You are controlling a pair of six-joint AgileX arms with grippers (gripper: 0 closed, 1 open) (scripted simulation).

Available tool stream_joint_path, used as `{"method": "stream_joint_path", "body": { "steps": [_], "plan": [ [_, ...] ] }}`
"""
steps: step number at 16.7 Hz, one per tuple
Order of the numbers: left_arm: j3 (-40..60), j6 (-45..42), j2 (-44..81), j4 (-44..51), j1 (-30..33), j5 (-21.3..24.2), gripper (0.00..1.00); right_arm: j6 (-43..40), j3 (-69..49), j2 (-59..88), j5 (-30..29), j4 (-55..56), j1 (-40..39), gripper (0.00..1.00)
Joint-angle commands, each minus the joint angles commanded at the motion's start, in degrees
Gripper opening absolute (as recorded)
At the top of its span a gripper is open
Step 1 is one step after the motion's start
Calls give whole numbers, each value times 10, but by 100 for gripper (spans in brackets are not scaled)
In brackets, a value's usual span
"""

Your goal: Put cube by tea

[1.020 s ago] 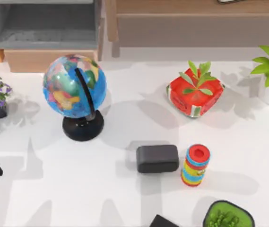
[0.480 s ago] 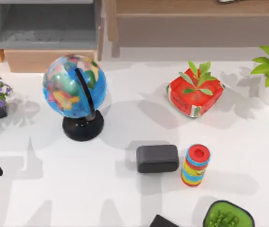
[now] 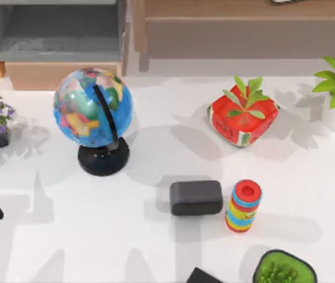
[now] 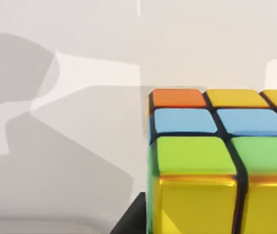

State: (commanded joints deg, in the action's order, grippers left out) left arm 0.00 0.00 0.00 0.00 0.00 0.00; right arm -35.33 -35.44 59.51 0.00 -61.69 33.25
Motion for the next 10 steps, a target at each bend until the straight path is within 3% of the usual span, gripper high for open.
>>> {"method": "stream_joint_path", "body": {
  "steps": [10],
  "plan": [
    [0,0,0,0,0,0,100,13,34,19,5,6,9,0]
  ]
}}
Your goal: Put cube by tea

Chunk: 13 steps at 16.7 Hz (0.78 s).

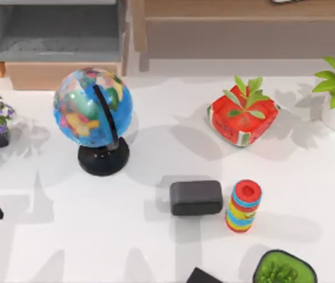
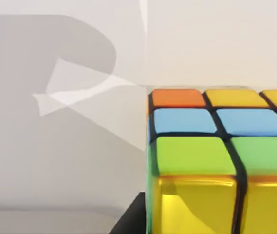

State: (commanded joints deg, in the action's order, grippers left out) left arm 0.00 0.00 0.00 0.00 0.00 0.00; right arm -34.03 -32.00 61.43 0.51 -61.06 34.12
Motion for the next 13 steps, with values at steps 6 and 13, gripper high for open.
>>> {"method": "stream_joint_path", "body": {
  "steps": [6,13],
  "plan": [
    [0,0,0,0,0,0,100,0,0,0,0,0,0,45],
    [0,0,0,0,0,0,100,0,0,0,0,0,0,98]
  ]
}}
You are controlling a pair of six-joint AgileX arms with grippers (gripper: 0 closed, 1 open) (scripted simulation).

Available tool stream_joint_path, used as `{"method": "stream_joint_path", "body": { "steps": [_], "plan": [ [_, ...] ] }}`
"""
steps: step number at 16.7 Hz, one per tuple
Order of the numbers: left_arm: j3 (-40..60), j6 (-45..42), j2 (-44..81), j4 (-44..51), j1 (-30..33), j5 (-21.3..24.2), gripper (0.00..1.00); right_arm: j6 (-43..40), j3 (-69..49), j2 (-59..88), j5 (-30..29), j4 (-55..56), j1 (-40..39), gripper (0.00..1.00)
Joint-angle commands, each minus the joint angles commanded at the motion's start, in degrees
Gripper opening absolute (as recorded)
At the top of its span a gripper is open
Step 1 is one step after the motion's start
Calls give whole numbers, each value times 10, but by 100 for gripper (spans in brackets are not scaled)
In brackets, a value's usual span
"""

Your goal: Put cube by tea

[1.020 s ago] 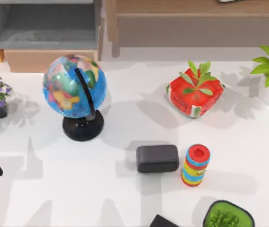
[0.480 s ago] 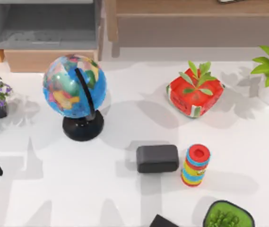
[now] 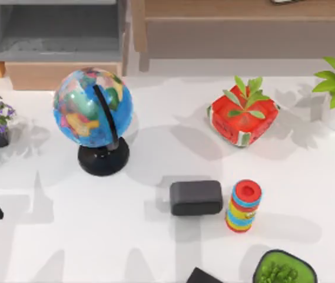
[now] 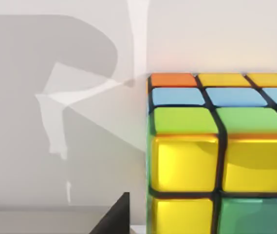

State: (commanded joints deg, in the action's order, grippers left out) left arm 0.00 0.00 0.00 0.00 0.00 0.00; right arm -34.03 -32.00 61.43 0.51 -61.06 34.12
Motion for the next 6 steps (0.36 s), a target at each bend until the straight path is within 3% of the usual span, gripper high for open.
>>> {"method": "stream_joint_path", "body": {
  "steps": [6],
  "plan": [
    [0,0,0,0,0,0,100,0,0,0,0,0,0,100]
  ]
}}
